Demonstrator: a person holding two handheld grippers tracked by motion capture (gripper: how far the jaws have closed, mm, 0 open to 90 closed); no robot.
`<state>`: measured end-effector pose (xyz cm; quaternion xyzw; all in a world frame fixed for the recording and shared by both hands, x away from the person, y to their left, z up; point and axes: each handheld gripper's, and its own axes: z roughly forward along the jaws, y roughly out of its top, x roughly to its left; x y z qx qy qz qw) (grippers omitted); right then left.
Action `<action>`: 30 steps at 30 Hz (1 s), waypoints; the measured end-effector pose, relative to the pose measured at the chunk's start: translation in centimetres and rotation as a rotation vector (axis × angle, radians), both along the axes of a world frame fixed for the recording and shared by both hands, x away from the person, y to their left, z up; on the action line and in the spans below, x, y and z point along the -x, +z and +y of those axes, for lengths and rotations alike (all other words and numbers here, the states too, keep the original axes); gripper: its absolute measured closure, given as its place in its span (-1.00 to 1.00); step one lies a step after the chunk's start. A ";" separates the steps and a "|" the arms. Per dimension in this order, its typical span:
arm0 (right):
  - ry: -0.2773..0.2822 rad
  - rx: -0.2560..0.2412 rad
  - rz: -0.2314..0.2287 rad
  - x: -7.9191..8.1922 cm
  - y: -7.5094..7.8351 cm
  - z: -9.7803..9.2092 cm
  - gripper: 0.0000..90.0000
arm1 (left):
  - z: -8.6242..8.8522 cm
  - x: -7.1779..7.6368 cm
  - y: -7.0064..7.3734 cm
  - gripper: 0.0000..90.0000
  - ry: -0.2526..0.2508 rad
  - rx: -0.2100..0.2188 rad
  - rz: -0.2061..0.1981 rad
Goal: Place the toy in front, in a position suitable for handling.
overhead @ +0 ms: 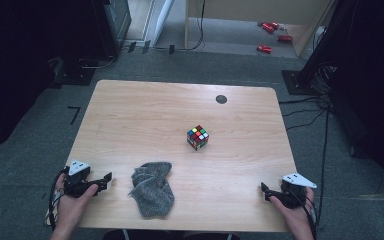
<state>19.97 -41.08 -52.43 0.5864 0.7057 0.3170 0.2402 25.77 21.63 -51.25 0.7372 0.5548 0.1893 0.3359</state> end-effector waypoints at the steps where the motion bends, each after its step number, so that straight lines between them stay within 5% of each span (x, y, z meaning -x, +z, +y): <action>1: 0.000 0.000 0.000 0.0 0.0 0.0 -0.68 | -0.1 0.0 0.0 -0.71 0.003 -0.002 -0.004; 8: -0.001 0.001 -0.005 -0.1 -0.1 0.0 -0.69 | -0.4 0.4 0.5 -0.70 -0.006 0.028 -0.031; 20: 0.005 0.000 -0.005 -0.2 -0.1 0.0 -0.68 | -3.3 1.5 1.7 -0.70 -0.110 0.067 -0.083; 24: 0.008 0.001 -0.006 -0.2 -0.1 0.0 -0.68 | -4.2 1.9 1.9 -0.66 -0.185 0.114 -0.089; 30: 0.008 0.001 -0.006 -0.2 -0.1 0.0 -0.68 | -5.6 2.7 2.2 -0.33 -0.324 0.168 -0.099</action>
